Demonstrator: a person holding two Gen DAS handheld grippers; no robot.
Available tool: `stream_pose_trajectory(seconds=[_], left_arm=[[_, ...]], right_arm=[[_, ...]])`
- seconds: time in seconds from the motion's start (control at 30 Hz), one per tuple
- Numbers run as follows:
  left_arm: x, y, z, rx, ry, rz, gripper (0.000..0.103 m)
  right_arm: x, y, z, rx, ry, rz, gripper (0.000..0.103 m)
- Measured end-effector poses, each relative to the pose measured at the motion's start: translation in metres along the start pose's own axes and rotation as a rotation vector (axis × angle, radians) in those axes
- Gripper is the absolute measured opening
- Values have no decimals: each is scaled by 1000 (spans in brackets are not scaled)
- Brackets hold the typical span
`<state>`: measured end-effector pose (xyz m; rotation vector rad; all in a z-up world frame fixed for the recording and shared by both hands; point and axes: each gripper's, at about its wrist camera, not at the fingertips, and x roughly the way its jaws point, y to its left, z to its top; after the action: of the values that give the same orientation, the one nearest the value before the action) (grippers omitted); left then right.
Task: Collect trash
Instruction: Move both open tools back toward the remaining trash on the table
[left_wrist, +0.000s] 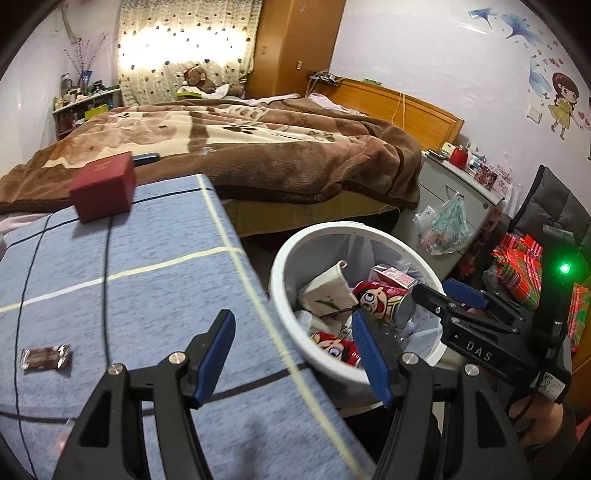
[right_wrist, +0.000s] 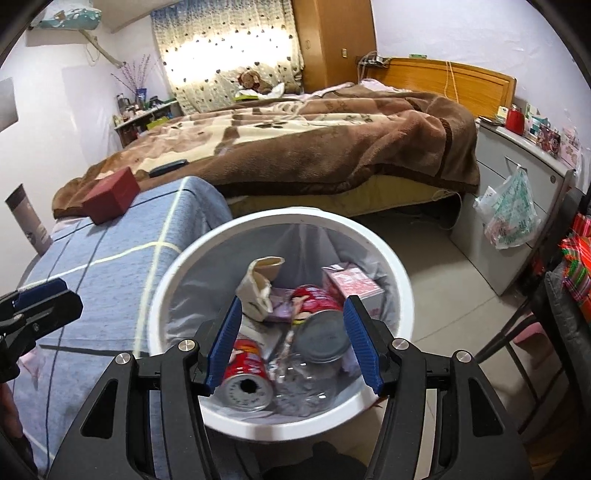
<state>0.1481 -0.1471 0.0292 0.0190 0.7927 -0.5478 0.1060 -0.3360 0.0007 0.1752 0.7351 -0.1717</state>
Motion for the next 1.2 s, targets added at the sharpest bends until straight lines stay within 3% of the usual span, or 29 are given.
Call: stream_pose_trajectory(seconds=[0.2,0.47,0.77,0.9,1.2], left_arm=[[-29,24,-22,-18,-40,66,68],[-64,68,-62,-48,-56,228,71],[-70,111,-99,-102,-5,276,76],[-58,124,-104,-131,28,232,76],[-60,156,-114,-192,34,250,72]], right_arm=[[-7,26,-9,-37,-11,75,59],[-12,66,-16,-99,-21,186,59],[-5,107,-22,-165,0,236,59],[-2,127,-20,-192,13,251,59],[11,178,-13,-306,55,305,59]])
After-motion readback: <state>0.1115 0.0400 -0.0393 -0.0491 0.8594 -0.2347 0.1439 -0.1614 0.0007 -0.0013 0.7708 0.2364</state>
